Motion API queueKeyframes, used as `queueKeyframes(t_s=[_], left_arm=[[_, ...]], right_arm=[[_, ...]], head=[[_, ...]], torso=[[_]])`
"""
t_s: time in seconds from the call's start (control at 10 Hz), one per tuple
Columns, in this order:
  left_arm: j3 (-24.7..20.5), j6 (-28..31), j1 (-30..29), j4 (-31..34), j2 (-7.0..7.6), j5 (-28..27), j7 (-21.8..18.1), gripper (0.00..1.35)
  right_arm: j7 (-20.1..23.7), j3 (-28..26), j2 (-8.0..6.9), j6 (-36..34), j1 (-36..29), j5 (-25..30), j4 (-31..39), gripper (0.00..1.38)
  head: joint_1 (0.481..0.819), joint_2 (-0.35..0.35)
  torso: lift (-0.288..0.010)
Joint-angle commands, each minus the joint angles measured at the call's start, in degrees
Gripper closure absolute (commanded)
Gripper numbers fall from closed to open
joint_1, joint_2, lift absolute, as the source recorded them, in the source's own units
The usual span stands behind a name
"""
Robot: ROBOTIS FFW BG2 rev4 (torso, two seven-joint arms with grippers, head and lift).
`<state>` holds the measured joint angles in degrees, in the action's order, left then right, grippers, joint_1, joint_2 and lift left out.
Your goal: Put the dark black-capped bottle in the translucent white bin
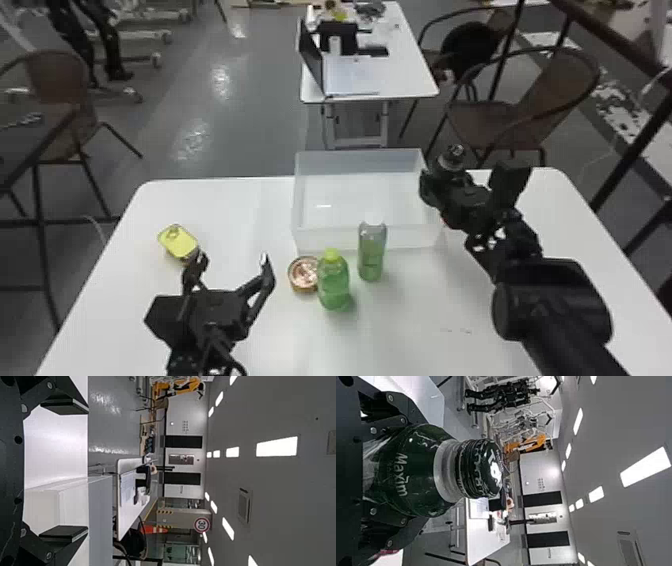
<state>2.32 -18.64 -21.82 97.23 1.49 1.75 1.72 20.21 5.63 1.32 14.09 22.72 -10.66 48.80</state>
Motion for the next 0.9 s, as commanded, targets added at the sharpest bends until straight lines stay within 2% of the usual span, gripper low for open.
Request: queueKeyframes(t_s=[0.0, 0.2, 0.4, 0.5, 0.7, 0.8], left_arm=[[0.0, -0.3, 0.4, -0.3, 0.18, 0.3, -0.1, 0.23], [0.4, -0.4, 1.3, -1.2, 0.44, 0.6, -0.3, 0.23], [1.3, -0.6, 2.8, -2.4, 0.62, 0.9, -0.8, 0.23], [1.5, -0.7, 3.4, -2.8, 0.53, 0.8, -1.0, 0.23], [1.2, -0.8, 3.7, -3.2, -0.09, 0.8, -1.5, 0.23], [1.1, -1.0, 3.6, -3.2, -0.18, 0.8, -1.6, 0.23]], right_arm=[[0.0, 2.8, -0.27, 4.4, 4.2, -2.1, -8.3, 0.61], [-1.6, 5.5, -0.53, 7.1, 10.2, -2.7, -18.0, 0.61], [-0.9, 6.3, -0.27, 7.5, 13.8, -2.4, -25.1, 0.57], [-0.9, 6.3, -0.18, 7.5, 14.2, -3.4, -26.0, 0.47], [-1.0, 6.8, -0.27, 7.4, 14.5, -3.1, -25.9, 0.0], [-0.9, 6.8, -0.44, 7.5, 14.2, -3.4, -25.0, 0.0]], head=[[0.695, 0.079], [0.695, 0.09], [0.695, 0.085], [0.695, 0.078], [0.695, 0.065], [0.695, 0.063]], torso=[[-0.014], [-0.014], [-0.014], [-0.014], [-0.014], [-0.014]])
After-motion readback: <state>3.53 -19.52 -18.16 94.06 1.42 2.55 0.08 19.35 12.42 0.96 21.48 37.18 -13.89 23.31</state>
